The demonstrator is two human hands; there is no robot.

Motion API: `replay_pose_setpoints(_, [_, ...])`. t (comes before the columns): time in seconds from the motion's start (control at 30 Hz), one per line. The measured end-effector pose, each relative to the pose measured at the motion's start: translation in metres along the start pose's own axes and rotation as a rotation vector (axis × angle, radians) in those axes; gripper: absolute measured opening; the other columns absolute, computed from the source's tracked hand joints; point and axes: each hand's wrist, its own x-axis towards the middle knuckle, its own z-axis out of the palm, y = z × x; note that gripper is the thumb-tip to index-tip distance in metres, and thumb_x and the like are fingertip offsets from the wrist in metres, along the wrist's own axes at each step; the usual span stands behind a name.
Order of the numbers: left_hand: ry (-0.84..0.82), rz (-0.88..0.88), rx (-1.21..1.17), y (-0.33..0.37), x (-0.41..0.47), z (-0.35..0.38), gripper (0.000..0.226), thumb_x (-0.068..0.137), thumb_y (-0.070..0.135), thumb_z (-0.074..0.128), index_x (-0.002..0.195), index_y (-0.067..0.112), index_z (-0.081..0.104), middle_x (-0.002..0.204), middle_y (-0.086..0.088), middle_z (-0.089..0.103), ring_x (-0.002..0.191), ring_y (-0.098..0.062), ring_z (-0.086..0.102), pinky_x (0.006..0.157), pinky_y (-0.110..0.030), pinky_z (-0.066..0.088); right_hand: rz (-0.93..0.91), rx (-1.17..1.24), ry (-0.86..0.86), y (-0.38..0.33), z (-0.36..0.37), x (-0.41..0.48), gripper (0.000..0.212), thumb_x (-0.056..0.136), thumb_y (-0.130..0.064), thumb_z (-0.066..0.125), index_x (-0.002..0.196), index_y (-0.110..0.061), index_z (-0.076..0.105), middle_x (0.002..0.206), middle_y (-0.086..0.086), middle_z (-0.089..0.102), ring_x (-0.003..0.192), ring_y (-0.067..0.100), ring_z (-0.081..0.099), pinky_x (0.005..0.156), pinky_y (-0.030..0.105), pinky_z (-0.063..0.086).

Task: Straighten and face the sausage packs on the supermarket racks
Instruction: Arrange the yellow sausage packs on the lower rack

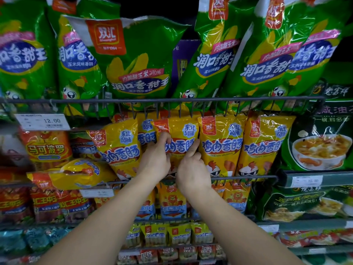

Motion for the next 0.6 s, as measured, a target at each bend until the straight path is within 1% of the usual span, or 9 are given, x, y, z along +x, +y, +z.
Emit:
replay_pose_setpoints(0.1, [0.010,0.026,0.009,-0.003,0.006,0.001,0.038,0.093,0.014,0.059,0.104,0.032,0.027,0.085,-0.007,0.053,0.065,-0.023,0.053,0.046,-0.027,0.026,-0.015,-0.024,0.014,0.001,0.003,0.005,0.082,0.100,-0.015,0.041,0.146,0.008,-0.023,0.134,0.021,0.046,0.111,0.029,0.058,0.078,0.033,0.054])
replay_pose_setpoints(0.17, [0.013,0.026,0.005,-0.005,0.007,0.002,0.038,0.093,0.016,0.059,0.104,0.033,0.027,0.085,-0.007,0.053,0.065,-0.023,0.053,0.047,-0.028,0.027,-0.021,-0.020,0.009,0.003,0.005,0.007,0.081,0.100,-0.015,0.040,0.147,0.007,-0.023,0.136,0.021,0.045,0.112,0.030,0.057,0.078,0.034,0.053])
replay_pose_setpoints(0.3, [0.054,0.021,-0.058,-0.004,-0.008,0.005,0.034,0.096,0.018,0.057,0.118,0.031,0.034,0.100,-0.009,0.052,0.069,-0.025,0.056,0.053,-0.032,0.037,-0.029,0.008,0.008,0.008,0.004,0.001,0.079,0.102,-0.017,0.039,0.149,0.003,-0.022,0.140,0.020,0.043,0.117,0.033,0.055,0.077,0.035,0.049])
replay_pose_setpoints(0.4, [0.108,0.026,-0.145,-0.004,-0.028,0.009,0.043,0.096,0.017,0.055,0.131,0.032,0.035,0.114,-0.010,0.051,0.076,-0.025,0.058,0.062,-0.035,0.045,-0.055,0.038,0.027,0.013,0.004,-0.005,0.081,0.104,-0.026,0.041,0.150,-0.001,-0.021,0.140,0.018,0.045,0.115,0.033,0.057,0.077,0.036,0.050])
replay_pose_setpoints(0.47, [0.141,0.061,-0.165,-0.004,-0.045,0.008,0.051,0.096,0.018,0.057,0.138,0.034,0.032,0.123,-0.007,0.049,0.077,-0.016,0.055,0.065,-0.030,0.046,-0.062,0.042,0.033,0.016,0.004,-0.008,0.083,0.104,-0.031,0.042,0.151,-0.003,-0.021,0.139,0.017,0.046,0.112,0.032,0.059,0.074,0.036,0.050])
replay_pose_setpoints(0.53, [0.169,0.087,-0.176,-0.006,-0.064,0.005,0.053,0.096,0.022,0.057,0.142,0.033,0.033,0.129,-0.002,0.044,0.077,-0.005,0.048,0.067,-0.021,0.042,-0.074,0.027,0.046,0.018,0.004,-0.010,0.084,0.104,-0.037,0.041,0.152,-0.003,-0.019,0.140,0.016,0.046,0.106,0.031,0.063,0.069,0.035,0.051])
replay_pose_setpoints(0.6, [0.164,0.083,-0.173,-0.013,-0.082,0.002,0.048,0.097,0.027,0.056,0.141,0.030,0.036,0.132,0.003,0.042,0.085,-0.005,0.053,0.069,-0.018,0.042,-0.077,0.022,0.058,0.019,0.003,-0.014,0.086,0.103,-0.043,0.040,0.152,-0.004,-0.018,0.140,0.016,0.047,0.100,0.032,0.066,0.065,0.036,0.052])
